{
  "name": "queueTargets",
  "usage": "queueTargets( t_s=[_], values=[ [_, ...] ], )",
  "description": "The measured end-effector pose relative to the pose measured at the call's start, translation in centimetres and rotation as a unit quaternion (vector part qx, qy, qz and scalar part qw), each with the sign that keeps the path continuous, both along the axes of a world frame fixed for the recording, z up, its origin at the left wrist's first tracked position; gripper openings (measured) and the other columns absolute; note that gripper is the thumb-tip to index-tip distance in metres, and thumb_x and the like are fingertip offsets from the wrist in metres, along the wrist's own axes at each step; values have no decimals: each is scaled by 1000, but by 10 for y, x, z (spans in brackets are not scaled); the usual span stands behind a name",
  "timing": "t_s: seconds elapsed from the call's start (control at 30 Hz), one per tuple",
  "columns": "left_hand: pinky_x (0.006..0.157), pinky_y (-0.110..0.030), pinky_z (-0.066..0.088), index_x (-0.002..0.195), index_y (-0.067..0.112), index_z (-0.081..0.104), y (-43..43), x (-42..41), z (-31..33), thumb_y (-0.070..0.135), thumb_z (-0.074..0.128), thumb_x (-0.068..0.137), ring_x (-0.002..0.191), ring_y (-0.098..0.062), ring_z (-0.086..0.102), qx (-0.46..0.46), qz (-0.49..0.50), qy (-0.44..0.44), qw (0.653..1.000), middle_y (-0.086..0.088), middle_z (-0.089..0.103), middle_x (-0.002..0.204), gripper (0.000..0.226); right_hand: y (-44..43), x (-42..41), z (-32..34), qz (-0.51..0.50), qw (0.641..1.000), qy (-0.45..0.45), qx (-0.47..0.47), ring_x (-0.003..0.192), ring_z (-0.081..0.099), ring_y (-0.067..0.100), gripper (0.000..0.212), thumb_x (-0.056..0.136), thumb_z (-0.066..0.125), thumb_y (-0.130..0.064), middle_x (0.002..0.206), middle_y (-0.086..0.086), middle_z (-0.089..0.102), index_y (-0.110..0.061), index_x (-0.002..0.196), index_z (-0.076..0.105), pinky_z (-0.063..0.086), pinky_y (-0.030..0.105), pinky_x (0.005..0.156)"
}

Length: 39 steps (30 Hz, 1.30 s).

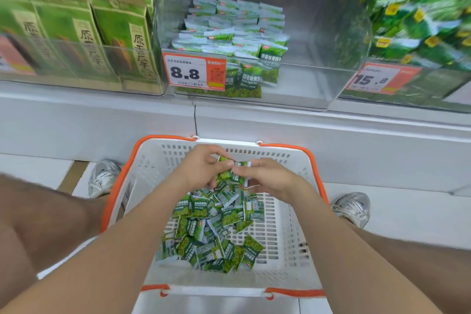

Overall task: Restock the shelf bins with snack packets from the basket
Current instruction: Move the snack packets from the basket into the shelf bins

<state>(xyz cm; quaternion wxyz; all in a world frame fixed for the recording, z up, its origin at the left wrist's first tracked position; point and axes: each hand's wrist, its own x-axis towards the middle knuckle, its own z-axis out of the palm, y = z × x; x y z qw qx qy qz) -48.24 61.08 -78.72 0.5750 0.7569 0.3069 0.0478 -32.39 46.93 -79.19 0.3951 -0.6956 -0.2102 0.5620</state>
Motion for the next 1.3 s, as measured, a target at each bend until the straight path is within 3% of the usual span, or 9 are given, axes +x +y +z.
queueTargets(
  t_s=[0.17, 0.27, 0.47, 0.57, 0.7, 0.83, 1.03, 1.17, 1.3],
  values=[
    [49, -24, 43, 99, 21, 70, 0, 2, 23, 43, 59, 105, 49, -24, 59, 19, 52, -21, 998, -14, 66, 55, 26, 1, 0, 22, -37, 991, 62, 117, 104, 73, 37, 43, 89, 81, -15, 117, 29, 71, 7, 122, 67, 60, 34, 86],
    [54, -25, 48, 97, 20, 70, -2, 4, 33, 44, 55, 106, 50, -22, 60, 23, 66, -45, 997, -13, 65, 55, 30, 0, -2, 39, -41, 988, 47, 138, 100, 75, 36, 42, 87, 83, -13, 115, 22, 75, 2, 123, 68, 61, 36, 83],
    [62, -45, 62, 85, 5, 64, -12, 17, 56, 27, 50, 111, 56, -31, 69, 21, 100, -110, 989, -11, 71, 64, 36, 9, -3, 82, -120, 955, -160, 217, 63, 66, 21, 8, 88, 76, -7, 77, 6, 73, -5, 95, 74, 49, 28, 57],
    [54, -38, 49, 73, 14, 58, -19, 25, 76, 30, 49, 109, 50, -22, 62, 170, 114, -151, 967, -5, 67, 60, 40, 17, -4, 119, -94, 902, -332, 259, 51, 47, 15, 4, 78, 68, -15, 60, 0, 55, -13, 81, 70, 44, 32, 47],
    [55, -42, 39, 82, 17, 56, -23, 35, 112, 24, 49, 102, 62, -24, 51, 398, 181, -231, 869, 5, 54, 66, 22, 21, -5, 177, -132, 757, -530, 359, 58, 49, 10, 9, 69, 66, -19, 66, -1, 57, -13, 76, 68, 38, 26, 55],
    [77, -38, 39, 96, 11, 63, -17, 47, 148, 6, 58, 87, 89, -23, 52, 517, 169, -284, 790, 1, 58, 95, 10, 26, 14, 209, -260, 658, -596, 381, 70, 55, 9, 12, 77, 67, -15, 81, -4, 62, -15, 88, 71, 43, 19, 68],
    [125, -50, 20, 126, 16, 65, 4, 57, 150, 27, 58, 86, 144, -30, 44, 593, 93, -106, 793, -1, 63, 139, 42, 38, 65, 212, -128, 767, -610, 154, 106, 63, 30, 25, 87, 74, -24, 100, -4, 66, -25, 112, 72, 49, 34, 91],
    [107, -45, 36, 106, 20, 67, 9, 59, 149, 30, 56, 83, 111, -27, 58, 614, 87, -61, 782, 3, 69, 104, 27, 60, 71, 222, -86, 810, -573, 87, 122, 56, 27, 27, 82, 75, -15, 96, 1, 61, -24, 106, 75, 50, 30, 83],
    [97, -43, 39, 98, 21, 66, 8, 60, 151, 30, 55, 84, 95, -27, 58, 615, 100, -58, 780, 4, 66, 89, 20, 77, 75, 228, -26, 847, -531, 2, 81, 68, 13, 20, 80, 77, -8, 96, 5, 62, -20, 96, 77, 49, 12, 49]
  ],
)
